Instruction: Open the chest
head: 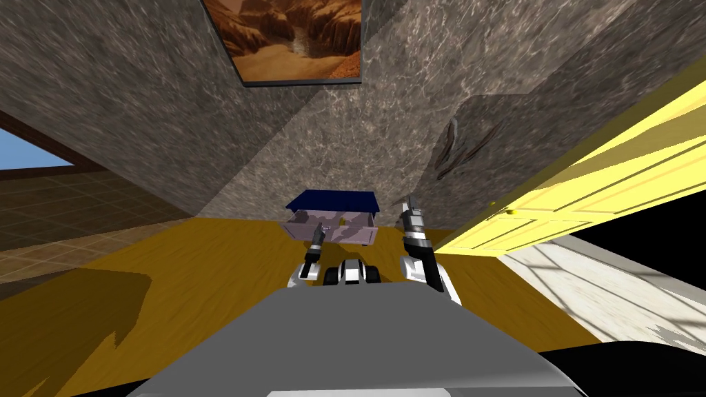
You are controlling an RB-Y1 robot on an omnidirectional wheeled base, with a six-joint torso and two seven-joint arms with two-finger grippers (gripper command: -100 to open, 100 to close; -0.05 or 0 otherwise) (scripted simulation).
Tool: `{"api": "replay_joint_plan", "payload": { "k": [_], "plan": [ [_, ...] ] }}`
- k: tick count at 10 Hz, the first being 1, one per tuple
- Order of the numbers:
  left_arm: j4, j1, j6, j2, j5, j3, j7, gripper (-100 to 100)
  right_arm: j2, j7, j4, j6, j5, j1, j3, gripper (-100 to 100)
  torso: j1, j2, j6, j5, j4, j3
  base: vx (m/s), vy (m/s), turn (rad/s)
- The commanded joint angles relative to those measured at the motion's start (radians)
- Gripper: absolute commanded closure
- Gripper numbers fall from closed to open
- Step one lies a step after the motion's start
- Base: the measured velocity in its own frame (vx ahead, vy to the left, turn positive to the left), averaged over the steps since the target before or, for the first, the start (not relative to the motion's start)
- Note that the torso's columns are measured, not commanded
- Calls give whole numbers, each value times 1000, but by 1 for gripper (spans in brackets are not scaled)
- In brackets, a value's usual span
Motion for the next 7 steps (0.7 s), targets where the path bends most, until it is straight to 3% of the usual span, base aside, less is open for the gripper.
{"api": "replay_joint_plan", "payload": {
  "k": [1, 2, 7],
  "plan": [
    [-15, -11, 25, 0, 1, -2, 1, -100, 0, 0, 0, 0, 0, 0, 0, 0, -1, 1, 0, 0, 0, 0, -35, -6, 2],
    [-16, -12, 32, 0, 1, -2, 0, 0, 0, 0, 0, 0, 0, 0, 0, 0, -1, 0, 0, 0, 0, 0, -6, 0, 0],
    [-15, -11, 32, 0, 1, -2, 0, 0, 0, 0, 0, 0, 0, 0, 0, 0, 0, 1, 0, 0, 0, 0, 0, 0, 0]
  ]
}}
